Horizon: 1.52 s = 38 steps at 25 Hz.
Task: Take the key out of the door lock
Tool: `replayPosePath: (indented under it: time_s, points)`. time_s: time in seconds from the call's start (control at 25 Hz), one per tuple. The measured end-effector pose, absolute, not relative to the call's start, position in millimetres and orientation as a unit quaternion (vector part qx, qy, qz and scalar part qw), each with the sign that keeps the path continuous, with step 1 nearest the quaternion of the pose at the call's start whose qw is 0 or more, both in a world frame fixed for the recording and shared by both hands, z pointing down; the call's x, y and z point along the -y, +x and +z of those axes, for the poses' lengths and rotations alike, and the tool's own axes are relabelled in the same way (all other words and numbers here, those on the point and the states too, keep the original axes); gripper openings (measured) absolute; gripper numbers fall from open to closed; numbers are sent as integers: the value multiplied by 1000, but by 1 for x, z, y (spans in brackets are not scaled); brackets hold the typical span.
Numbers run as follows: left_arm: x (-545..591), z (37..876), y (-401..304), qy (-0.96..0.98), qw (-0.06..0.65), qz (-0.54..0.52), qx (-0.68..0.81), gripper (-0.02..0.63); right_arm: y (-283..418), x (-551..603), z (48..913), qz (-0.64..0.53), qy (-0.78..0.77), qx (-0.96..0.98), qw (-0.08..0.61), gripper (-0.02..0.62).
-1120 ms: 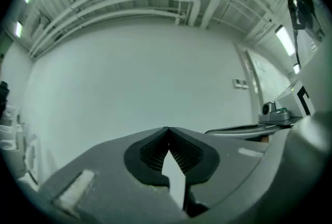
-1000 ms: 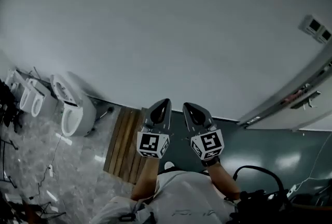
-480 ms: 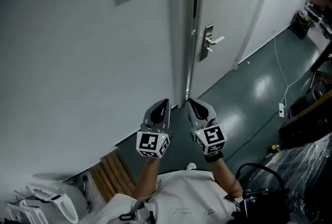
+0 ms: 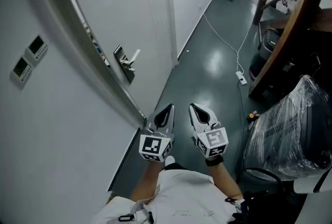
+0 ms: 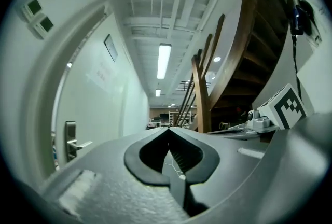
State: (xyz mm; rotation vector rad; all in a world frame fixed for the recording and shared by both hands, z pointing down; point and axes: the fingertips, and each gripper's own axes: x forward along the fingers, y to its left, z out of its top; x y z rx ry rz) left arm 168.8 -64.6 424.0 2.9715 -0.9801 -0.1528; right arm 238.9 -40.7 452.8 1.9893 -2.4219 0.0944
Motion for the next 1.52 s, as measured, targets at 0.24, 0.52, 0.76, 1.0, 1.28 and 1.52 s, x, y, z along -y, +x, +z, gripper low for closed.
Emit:
replayPosePath:
  time_s: [0.24,0.52,0.76,1.0,1.28,1.52]
  points:
    - [115,439,274,976,11,-36,216,2,336,81,479,49,711,701,9,6]
    - [211,428,357,987,5,-56,151,2,408,168,466,61,748,660,-43,6]
    - [285,431,415,990,12,-59,124,2,464,223,471,54,775,629,-35,6]
    - [338,443,458,991,18,-51,123,2,521,282,481,76,776,624,-48,6]
    - [458,457,459,968,14,-40,248,2,529,426,493,88,685,723,-35,6]
    - [546,444,405,907,-2,-39,419,2,485,551,469,76,544,835,-30,6]
